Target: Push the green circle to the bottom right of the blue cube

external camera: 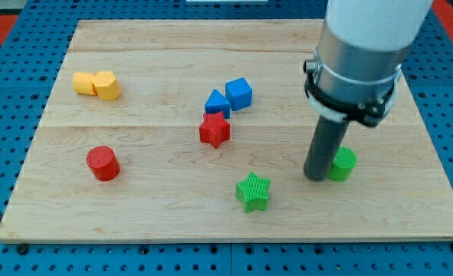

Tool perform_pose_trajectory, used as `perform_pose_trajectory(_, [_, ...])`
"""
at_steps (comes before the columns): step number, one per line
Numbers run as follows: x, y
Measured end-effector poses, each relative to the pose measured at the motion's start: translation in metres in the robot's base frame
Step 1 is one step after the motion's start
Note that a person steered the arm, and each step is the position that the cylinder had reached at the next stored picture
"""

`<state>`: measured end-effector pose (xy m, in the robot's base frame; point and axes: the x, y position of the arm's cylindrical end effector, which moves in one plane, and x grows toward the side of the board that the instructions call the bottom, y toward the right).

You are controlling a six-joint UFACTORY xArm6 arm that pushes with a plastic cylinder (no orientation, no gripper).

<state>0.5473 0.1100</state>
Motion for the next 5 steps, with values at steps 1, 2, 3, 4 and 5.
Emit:
perform_pose_trajectory(1, [0.027, 0.023])
perform_pose_trajectory(2, [-0.037, 0.038])
perform_pose_trajectory(3, [-0.106, 0.03])
perform_pose_trajectory(4, [-0.101, 0.04])
perform_pose_trajectory(5, [-0.002, 0.052])
